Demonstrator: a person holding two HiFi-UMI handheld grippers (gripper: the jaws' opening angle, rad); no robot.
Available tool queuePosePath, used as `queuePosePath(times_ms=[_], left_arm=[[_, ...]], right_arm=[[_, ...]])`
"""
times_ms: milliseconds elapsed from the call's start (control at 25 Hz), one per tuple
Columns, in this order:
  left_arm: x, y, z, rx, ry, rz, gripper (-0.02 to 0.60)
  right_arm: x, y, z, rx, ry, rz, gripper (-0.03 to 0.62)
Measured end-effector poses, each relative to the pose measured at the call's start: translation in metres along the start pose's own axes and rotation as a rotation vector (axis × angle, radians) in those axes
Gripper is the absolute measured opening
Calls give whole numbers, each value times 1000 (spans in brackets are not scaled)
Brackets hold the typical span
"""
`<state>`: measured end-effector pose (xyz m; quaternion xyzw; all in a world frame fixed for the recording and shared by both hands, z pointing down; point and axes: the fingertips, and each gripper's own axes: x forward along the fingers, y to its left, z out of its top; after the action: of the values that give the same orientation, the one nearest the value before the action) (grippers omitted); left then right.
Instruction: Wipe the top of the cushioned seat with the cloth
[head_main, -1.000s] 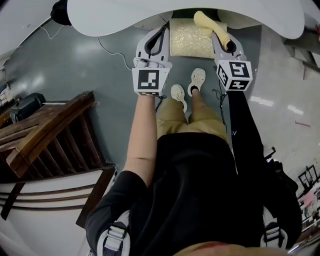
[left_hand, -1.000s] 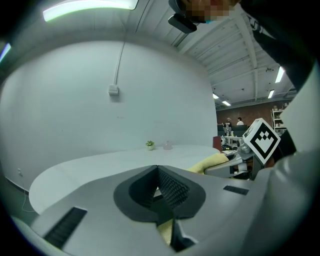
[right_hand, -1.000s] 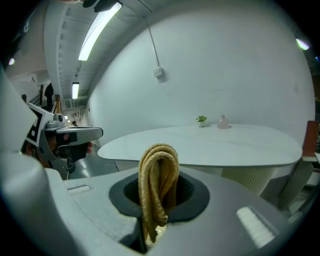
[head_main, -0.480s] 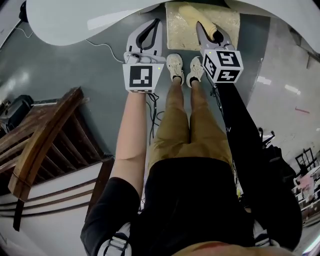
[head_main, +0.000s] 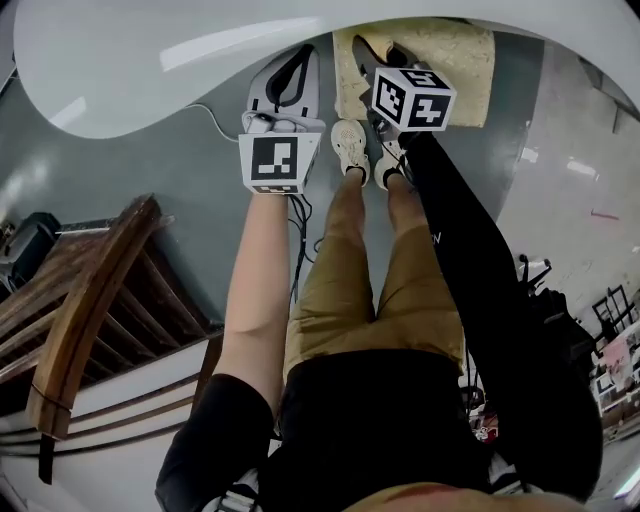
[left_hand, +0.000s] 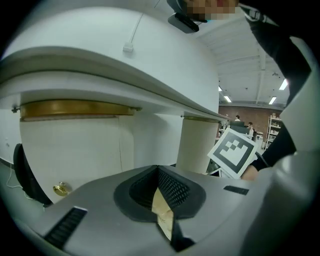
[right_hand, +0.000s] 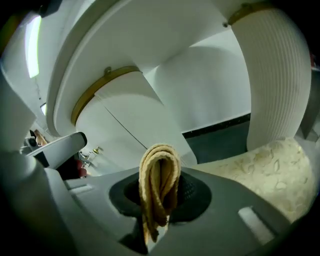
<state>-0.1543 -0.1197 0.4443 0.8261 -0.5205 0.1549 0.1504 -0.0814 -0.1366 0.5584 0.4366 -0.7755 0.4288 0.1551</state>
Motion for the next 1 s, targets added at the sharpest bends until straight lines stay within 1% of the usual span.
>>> queuePosePath(times_ms=[40,120,240,360,560,720,840,1000], left_arm=[[3,2,-2,-4,-1,1,8],[8,5,-8,-10,0,2,8],[13,7,-18,-26,13,2,8],[16,9,-27,-50,23,6,8],[23,10,-33,-52,33,13,8],[32,2,-28,-44,37,7,8],[40,-10,-24,-41,34,-5,7],[54,-30,-17,-30,35,-22,7]], right_arm=[[10,2,-4,31,10,10,55],[30,1,-13,70,46,-1,55],[54,-10,-29,107,115,-52,55],[62,-24,-36,105,144,-101,55],[54,-49,-37,112,138,-149,55],[37,-71,-28,107,127,-175,55],[19,-97,-22,110,119,-213,55],[-8,-141,-11,116,103,-268,55]])
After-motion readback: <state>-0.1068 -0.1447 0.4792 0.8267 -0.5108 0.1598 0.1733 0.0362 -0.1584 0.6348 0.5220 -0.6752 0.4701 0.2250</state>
